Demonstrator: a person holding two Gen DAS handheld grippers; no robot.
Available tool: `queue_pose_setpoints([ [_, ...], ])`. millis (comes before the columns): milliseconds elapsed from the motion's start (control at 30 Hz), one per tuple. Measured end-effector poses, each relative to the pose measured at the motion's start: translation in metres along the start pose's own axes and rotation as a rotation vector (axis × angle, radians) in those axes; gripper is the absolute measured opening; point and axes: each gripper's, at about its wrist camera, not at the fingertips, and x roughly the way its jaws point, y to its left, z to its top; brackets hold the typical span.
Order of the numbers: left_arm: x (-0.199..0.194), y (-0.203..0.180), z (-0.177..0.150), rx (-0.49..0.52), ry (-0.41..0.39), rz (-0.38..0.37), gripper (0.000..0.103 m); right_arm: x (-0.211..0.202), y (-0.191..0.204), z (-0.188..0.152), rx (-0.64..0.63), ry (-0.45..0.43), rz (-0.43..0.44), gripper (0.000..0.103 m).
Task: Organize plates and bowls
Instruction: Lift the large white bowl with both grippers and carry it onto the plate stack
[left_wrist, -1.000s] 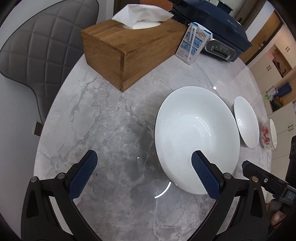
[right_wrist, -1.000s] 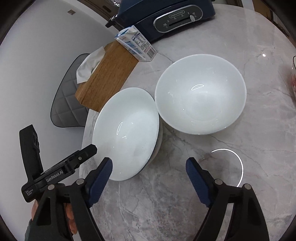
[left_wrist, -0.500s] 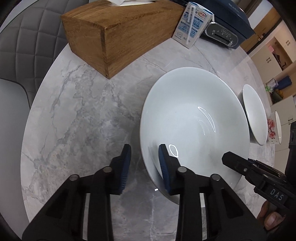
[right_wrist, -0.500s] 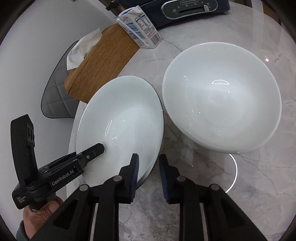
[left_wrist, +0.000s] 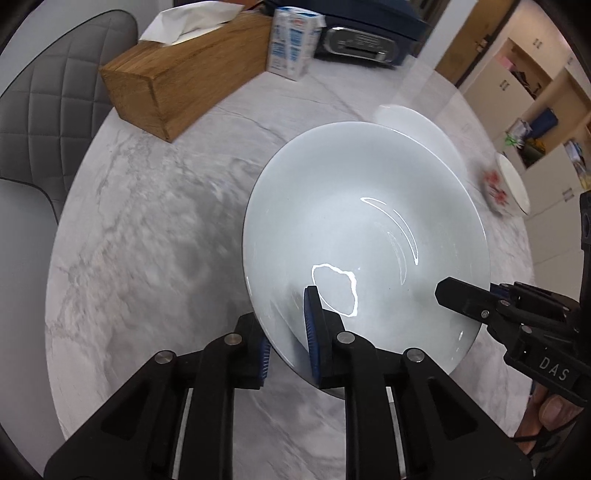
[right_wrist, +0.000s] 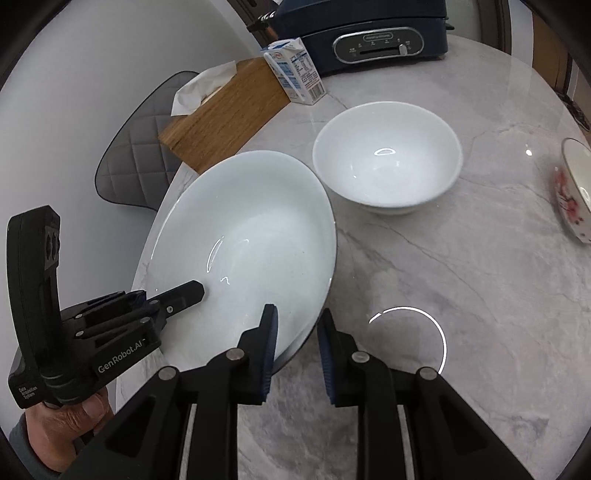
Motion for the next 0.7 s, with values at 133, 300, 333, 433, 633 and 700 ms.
queue_pose_setpoints([
  [133,-0.015,-0.042,-0.037,0.054,0.016,-0.052,0.016,-0.043,-0.017,-0.045,0.005,-0.029,-0.026,0.024],
  [300,-0.02,-0.102,-0.088,0.145,0.058,-0.093,0.016,-0.083,-0.046,-0.103,0.074,-0.035,-0.073,0.024],
  [333,-0.02,-0.113,-0.097,0.158,0.07,-0.106,0.016,-0.089,-0.051,-0.113,0.091,-0.037,-0.079,0.024],
  [433,-0.016,-0.142,-0.122,0.189,0.107,-0.131,0.016,-0.105,-0.07,-0.144,0.151,-0.036,-0.097,0.024],
  [633,-0.003,-0.186,-0.155,0.231,0.166,-0.15,0.016,-0.12,-0.096,-0.186,0.225,-0.034,-0.128,0.024],
  [700,0.006,-0.193,-0.16,0.244,0.182,-0.149,0.016,-0.12,-0.103,-0.195,0.24,-0.028,-0.138,0.024],
])
